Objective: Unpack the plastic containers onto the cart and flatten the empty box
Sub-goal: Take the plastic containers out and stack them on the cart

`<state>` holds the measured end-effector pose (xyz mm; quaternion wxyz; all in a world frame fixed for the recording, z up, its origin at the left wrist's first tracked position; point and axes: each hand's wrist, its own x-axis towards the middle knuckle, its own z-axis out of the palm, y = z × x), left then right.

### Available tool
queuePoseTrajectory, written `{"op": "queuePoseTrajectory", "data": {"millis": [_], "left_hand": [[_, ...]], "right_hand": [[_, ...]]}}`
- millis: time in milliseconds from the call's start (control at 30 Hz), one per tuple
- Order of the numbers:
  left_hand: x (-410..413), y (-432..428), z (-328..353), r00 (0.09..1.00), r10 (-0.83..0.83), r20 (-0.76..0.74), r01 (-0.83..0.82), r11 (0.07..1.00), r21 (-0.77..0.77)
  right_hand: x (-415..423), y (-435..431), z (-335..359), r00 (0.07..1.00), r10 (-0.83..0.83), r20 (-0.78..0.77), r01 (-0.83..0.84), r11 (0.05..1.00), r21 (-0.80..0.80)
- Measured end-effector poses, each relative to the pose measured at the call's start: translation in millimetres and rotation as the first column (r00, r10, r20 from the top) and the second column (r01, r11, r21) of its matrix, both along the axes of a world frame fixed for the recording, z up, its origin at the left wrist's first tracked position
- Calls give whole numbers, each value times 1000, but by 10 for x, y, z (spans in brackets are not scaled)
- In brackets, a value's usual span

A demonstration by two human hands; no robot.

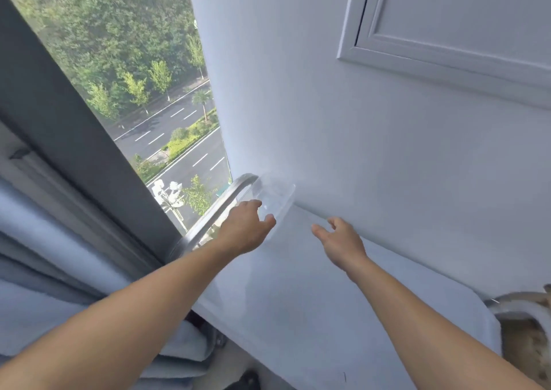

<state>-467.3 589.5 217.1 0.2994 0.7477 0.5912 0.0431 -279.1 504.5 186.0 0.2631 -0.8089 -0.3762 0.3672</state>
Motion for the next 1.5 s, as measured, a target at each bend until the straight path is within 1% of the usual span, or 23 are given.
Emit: {"op": "queuePoseTrajectory", "data": {"millis": [67,133,200,333,433,533,633,767,833,900,1033,1133,1200,1300,1400,1500], "left_hand": [[202,-146,96,983,-164,-85,166,986,10],[403,-288,181,943,-302,-139,309,950,39],[584,-437,248,907,-400,-135,410,910,58],[900,-788,235,832,-546,-102,551,834,27],[1144,-1180,166,786,-618,-23,617,786,-40],[1391,-1644,185,709,-702,69,705,704,-86],[1749,-1991,320,641,-756,134,767,638,-66],[2327,-2468,533,585,-776,235,798,602,1],[2611,-2759,586,559,-779,283,813,582,-3],[2924,-3037,594,537,-790,294,825,565,11],[3637,-3544,628,550,-777,307,812,583,23],[4133,-3888,621,559,-775,295,808,589,18],[4406,-4073,566,593,-758,272,793,609,-32],[4739,-4301,408,646,-714,269,758,640,-124],[4958,-4489,259,695,-672,256,719,660,-218],[5122,-4574,153,715,-662,223,698,661,-276]], "right_hand": [[100,-229,172,998,13,55,-13,1000,5],[218,-485,286,992,-6,125,5,1000,11],[329,-785,364,985,-73,159,74,997,1],[470,-1533,444,968,-202,146,210,977,-46],[600,-2123,493,937,-317,145,330,942,-70],[742,-2659,615,900,-404,164,417,908,-48],[931,-3100,768,855,-484,188,496,868,-23],[1272,-3615,882,784,-582,218,588,808,43],[1509,-3848,900,769,-592,243,597,800,59],[1815,-4080,877,761,-587,276,592,803,75],[2587,-4535,790,763,-587,271,583,806,101],[3195,-4852,661,782,-558,277,566,822,60],[3548,-5022,573,797,-536,279,556,831,11],[4002,-5231,428,816,-480,321,522,851,-54],[4272,-5383,315,852,-397,341,460,879,-127],[4451,-5467,230,876,-291,384,380,908,-178]]}}
